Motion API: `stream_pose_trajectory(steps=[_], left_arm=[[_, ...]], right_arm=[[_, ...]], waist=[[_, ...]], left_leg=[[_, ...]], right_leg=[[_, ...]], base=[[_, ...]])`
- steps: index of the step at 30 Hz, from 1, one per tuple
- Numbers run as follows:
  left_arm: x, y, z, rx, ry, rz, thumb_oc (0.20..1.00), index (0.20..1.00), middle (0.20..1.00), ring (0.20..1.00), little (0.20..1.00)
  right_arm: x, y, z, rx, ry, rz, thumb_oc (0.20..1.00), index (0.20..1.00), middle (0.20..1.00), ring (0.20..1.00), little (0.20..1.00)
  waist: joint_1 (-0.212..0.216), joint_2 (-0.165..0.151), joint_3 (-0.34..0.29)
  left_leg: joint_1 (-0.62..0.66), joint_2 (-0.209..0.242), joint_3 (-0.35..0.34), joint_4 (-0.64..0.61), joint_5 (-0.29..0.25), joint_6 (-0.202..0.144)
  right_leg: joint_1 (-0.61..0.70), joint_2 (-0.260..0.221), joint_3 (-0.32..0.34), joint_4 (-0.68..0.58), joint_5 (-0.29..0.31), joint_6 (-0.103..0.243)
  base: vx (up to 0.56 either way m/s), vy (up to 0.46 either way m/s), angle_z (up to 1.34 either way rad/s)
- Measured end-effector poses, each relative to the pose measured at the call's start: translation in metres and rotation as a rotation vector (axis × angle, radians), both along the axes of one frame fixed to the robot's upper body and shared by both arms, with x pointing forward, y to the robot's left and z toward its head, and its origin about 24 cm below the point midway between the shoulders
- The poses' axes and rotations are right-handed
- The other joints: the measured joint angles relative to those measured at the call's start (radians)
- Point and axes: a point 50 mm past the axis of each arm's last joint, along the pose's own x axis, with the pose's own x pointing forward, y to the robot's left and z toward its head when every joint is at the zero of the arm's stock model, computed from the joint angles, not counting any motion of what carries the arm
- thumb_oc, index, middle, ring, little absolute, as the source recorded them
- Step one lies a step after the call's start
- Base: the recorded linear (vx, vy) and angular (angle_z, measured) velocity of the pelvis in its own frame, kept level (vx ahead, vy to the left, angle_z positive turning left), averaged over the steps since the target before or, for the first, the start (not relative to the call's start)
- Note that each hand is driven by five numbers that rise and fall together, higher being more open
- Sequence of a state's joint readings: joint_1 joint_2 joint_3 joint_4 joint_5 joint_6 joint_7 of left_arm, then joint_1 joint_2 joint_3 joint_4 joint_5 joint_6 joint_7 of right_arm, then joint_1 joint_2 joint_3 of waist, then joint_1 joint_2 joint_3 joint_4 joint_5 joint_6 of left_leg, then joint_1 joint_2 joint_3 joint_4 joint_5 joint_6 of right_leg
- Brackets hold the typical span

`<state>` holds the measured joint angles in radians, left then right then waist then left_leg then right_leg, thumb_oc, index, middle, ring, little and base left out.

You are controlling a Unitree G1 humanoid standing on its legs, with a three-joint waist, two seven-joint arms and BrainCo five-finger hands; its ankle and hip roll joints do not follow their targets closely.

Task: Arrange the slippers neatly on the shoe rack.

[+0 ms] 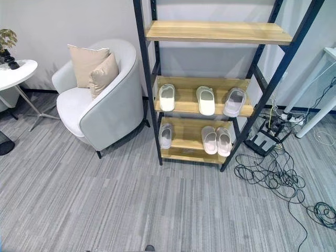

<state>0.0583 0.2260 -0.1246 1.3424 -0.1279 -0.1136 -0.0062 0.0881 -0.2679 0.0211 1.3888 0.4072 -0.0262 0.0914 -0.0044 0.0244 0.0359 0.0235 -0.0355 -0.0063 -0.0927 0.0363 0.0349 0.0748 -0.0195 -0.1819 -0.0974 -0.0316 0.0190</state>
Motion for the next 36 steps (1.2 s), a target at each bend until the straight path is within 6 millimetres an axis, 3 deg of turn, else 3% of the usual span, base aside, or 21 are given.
stream_pose_trajectory(steps=[3, 9, 14, 15, 17, 20, 21, 23, 24, 25, 26, 27, 28, 29, 30, 31, 32, 33, 34, 35, 36], left_arm=[[0.020, -0.005, 0.002, 0.003, -0.057, -0.052, 1.000, 1.000, 1.000, 1.000, 1.000], [0.045, -0.011, 0.007, -0.002, -0.127, -0.103, 1.000, 1.000, 1.000, 1.000, 1.000], [0.044, -0.012, 0.006, 0.023, -0.123, -0.143, 1.000, 1.000, 1.000, 1.000, 1.000], [0.046, -0.011, 0.007, 0.045, -0.112, -0.230, 1.000, 1.000, 1.000, 1.000, 1.000], [0.058, -0.005, 0.011, 0.064, -0.141, -0.232, 1.000, 1.000, 1.000, 1.000, 1.000], [0.089, -0.006, 0.020, 0.080, -0.218, -0.230, 1.000, 1.000, 1.000, 1.000, 1.000], [0.100, -0.008, 0.024, 0.083, -0.251, -0.233, 1.000, 1.000, 1.000, 1.000, 1.000], [0.091, -0.007, 0.021, 0.083, -0.226, -0.225, 1.000, 1.000, 1.000, 1.000, 1.000], [0.080, -0.008, 0.016, 0.073, -0.196, -0.190, 1.000, 1.000, 1.000, 1.000, 1.000], [0.064, -0.005, 0.011, 0.066, -0.139, -0.125, 1.000, 1.000, 1.000, 1.000, 1.000], [0.042, -0.001, 0.006, 0.071, -0.062, -0.095, 1.000, 1.000, 1.000, 1.000, 1.000], [0.019, -0.005, 0.000, 0.060, 0.005, -0.097, 1.000, 1.000, 1.000, 1.000, 1.000], [0.018, 0.001, 0.002, 0.076, 0.011, -0.108, 1.000, 1.000, 1.000, 1.000, 1.000], [0.020, 0.009, 0.004, 0.099, 0.009, -0.137, 1.000, 1.000, 1.000, 1.000, 1.000], [0.028, 0.014, 0.007, 0.115, -0.009, -0.143, 1.000, 1.000, 1.000, 1.000, 1.000], [0.045, 0.015, 0.011, 0.123, -0.051, -0.154, 1.000, 1.000, 1.000, 1.000, 1.000], [0.070, 0.015, 0.018, 0.131, -0.127, -0.177, 1.000, 1.000, 1.000, 1.000, 1.000], [0.078, 0.014, 0.020, 0.132, -0.151, -0.190, 1.000, 1.000, 1.000, 1.000, 1.000], [0.068, 0.018, 0.017, 0.139, -0.114, -0.176, 1.000, 1.000, 1.000, 1.000, 1.000], [0.064, 0.014, 0.015, 0.126, -0.097, -0.174, 1.000, 1.000, 1.000, 1.000, 1.000], [0.067, 0.009, 0.015, 0.117, -0.111, -0.176, 1.000, 1.000, 1.000, 1.000, 1.000]], right_arm=[[0.017, 0.005, 0.000, -0.001, -0.036, 0.115, 1.000, 1.000, 1.000, 1.000, 1.000], [0.062, 0.009, 0.006, -0.014, -0.158, 0.173, 1.000, 1.000, 1.000, 1.000, 1.000], [0.068, 0.006, 0.008, -0.047, -0.159, 0.251, 1.000, 1.000, 1.000, 1.000, 1.000], [0.076, 0.010, 0.009, -0.065, -0.150, 0.380, 1.000, 1.000, 1.000, 1.000, 1.000], [0.083, 0.010, 0.011, -0.075, -0.156, 0.418, 1.000, 1.000, 1.000, 1.000, 1.000], [0.098, 0.009, 0.014, -0.092, -0.177, 0.440, 1.000, 1.000, 1.000, 1.000, 1.000], [0.113, 0.009, 0.019, -0.120, -0.198, 0.476, 1.000, 1.000, 1.000, 1.000, 1.000], [0.134, 0.012, 0.025, -0.135, -0.246, 0.489, 1.000, 1.000, 1.000, 1.000, 1.000], [0.138, 0.014, 0.026, -0.136, -0.259, 0.488, 1.000, 1.000, 1.000, 1.000, 1.000], [0.136, 0.021, 0.024, -0.120, -0.257, 0.497, 1.000, 1.000, 1.000, 1.000, 1.000], [0.129, 0.032, 0.019, -0.094, -0.252, 0.535, 1.000, 1.000, 1.000, 1.000, 1.000], [0.120, 0.034, 0.017, -0.084, -0.246, 0.559, 1.000, 1.000, 1.000, 1.000, 1.000], [0.116, 0.045, 0.014, -0.052, -0.252, 0.568, 1.000, 1.000, 1.000, 1.000, 1.000], [0.114, 0.055, 0.013, -0.028, -0.269, 0.578, 1.000, 1.000, 1.000, 1.000, 1.000], [0.117, 0.057, 0.014, -0.024, -0.283, 0.578, 1.000, 1.000, 1.000, 1.000, 1.000], [0.117, 0.055, 0.014, -0.026, -0.288, 0.554, 1.000, 1.000, 1.000, 1.000, 1.000], [0.126, 0.055, 0.018, -0.031, -0.316, 0.547, 1.000, 1.000, 1.000, 1.000, 1.000], [0.123, 0.053, 0.018, -0.033, -0.321, 0.538, 1.000, 1.000, 1.000, 1.000, 1.000], [0.120, 0.048, 0.017, -0.035, -0.320, 0.478, 1.000, 1.000, 1.000, 1.000, 1.000], [0.106, 0.038, 0.013, -0.042, -0.274, 0.416, 1.000, 1.000, 1.000, 1.000, 1.000], [0.079, 0.030, 0.006, -0.032, -0.208, 0.324, 1.000, 1.000, 1.000, 1.000, 1.000]], waist=[[-0.002, -0.006, 0.004], [-0.003, -0.012, 0.019], [-0.002, 0.005, 0.049], [-0.002, 0.002, 0.072], [0.008, -0.012, 0.098], [0.051, -0.080, 0.173], [0.072, -0.086, 0.194], [0.087, -0.083, 0.204], [0.100, -0.082, 0.195], [0.099, -0.096, 0.166], [0.079, -0.108, 0.129], [0.067, -0.046, 0.089], [0.059, -0.061, 0.069], [0.042, -0.074, 0.056], [0.026, -0.093, 0.053], [0.014, -0.088, 0.058], [0.017, -0.059, 0.070], [0.007, -0.020, 0.072], [-0.019, -0.028, 0.082], [-0.052, -0.035, 0.088], [-0.070, -0.018, 0.095]], left_leg=[[-0.006, 0.001, 0.000, 0.000, 0.001, 0.000], [-0.003, 0.003, 0.001, 0.000, 0.002, 0.000], [-0.005, 0.010, -0.002, 0.001, 0.005, -0.005], [-0.030, 0.017, -0.013, 0.015, 0.006, -0.019], [-0.099, 0.022, -0.038, 0.068, 0.008, -0.049], [-0.294, -0.014, -0.027, 0.370, 0.036, -0.128], [-0.362, 0.042, 0.030, 0.355, 0.036, -0.130], [-0.353, 0.081, 0.011, 0.116, 0.047, -0.147], [-0.338, 0.073, -0.008, 0.060, 0.038, -0.121], [-0.299, 0.037, 0.000, 0.077, 0.027, -0.090], [-0.228, -0.015, 0.028, 0.101, 0.010, 0.007], [-0.143, 0.010, 0.031, 0.071, 0.024, 0.056], [-0.121, 0.003, 0.044, 0.077, 0.004, 0.068], [-0.100, -0.023, 0.044, 0.081, -0.009, 0.090], [-0.087, -0.056, 0.044, 0.091, -0.026, 0.111], [-0.065, -0.077, 0.033, 0.094, -0.040, 0.128], [-0.033, -0.073, 0.026, 0.095, -0.047, 0.118], [0.008, -0.060, 0.024, 0.094, -0.095, 0.052], [0.053, -0.084, 0.032, 0.064, -0.137, 0.011], [0.090, -0.108, 0.022, 0.049, -0.153, -0.001], [0.139, -0.098, 0.021, 0.066, -0.180, -0.043]], right_leg=[[-0.006, 0.000, 0.000, 0.000, 0.001, -0.001], [-0.003, 0.003, -0.001, 0.000, 0.005, -0.007], [0.003, 0.009, -0.009, 0.000, 0.001, -0.007], [-0.009, 0.016, -0.021, 0.000, -0.003, -0.004], [-0.045, 0.026, -0.039, 0.013, -0.006, -0.014], [-0.063, -0.009, -0.079, 0.024, -0.004, -0.087], [-0.042, 0.008, -0.092, -0.001, -0.005, -0.099], [-0.016, 0.030, -0.080, -0.001, -0.020, -0.063], [-0.002, 0.035, -0.044, 0.004, -0.039, -0.041], [0.019, 0.020, -0.027, 0.008, -0.060, -0.016], [0.019, -0.007, -0.024, 0.099, -0.092, 0.030], [-0.050, 0.015, -0.030, 0.312, -0.136, 0.065], [-0.119, -0.019, -0.039, 0.482, -0.167, 0.079], [-0.197, -0.091, -0.055, 0.670, -0.180, 0.105], [-0.268, -0.175, -0.059, 0.845, -0.124, 0.139], [-0.311, -0.239, -0.074, 0.948, -0.127, 0.131], [-0.342, -0.248, -0.078, 0.915, -0.136, 0.117], [-0.371, -0.212, -0.090, 0.774, -0.139, 0.114], [-0.404, -0.207, -0.125, 0.450, -0.108, 0.101], [-0.435, -0.196, -0.114, 0.207, -0.023, 0.096], [-0.449, -0.129, -0.071, 0.115, 0.048, 0.061]], base=[[0.00, -0.013, 0.00], [0.03, -0.058, 0.01], [0.04, -0.124, 0.05], [-0.01, -0.151, 0.24], [-0.04, -0.067, 0.41], [0.05, 0.013, 0.53], [0.30, 0.175, 0.35], [0.44, 0.329, -0.19], [0.46, 0.420, -0.83], [0.36, 0.367, -0.95], [0.28, 0.319, -0.95], [0.24, 0.293, -0.73], [0.24, 0.294, -0.56], [0.24, 0.285, -0.05], [0.13, 0.149, 0.29], [0.27, 0.115, 0.45], [0.34, -0.024, 0.32], [0.48, -0.109, -0.08], [0.43, -0.236, -0.09], [0.45, -0.278, 0.08], [0.54, -0.398, 0.40]])
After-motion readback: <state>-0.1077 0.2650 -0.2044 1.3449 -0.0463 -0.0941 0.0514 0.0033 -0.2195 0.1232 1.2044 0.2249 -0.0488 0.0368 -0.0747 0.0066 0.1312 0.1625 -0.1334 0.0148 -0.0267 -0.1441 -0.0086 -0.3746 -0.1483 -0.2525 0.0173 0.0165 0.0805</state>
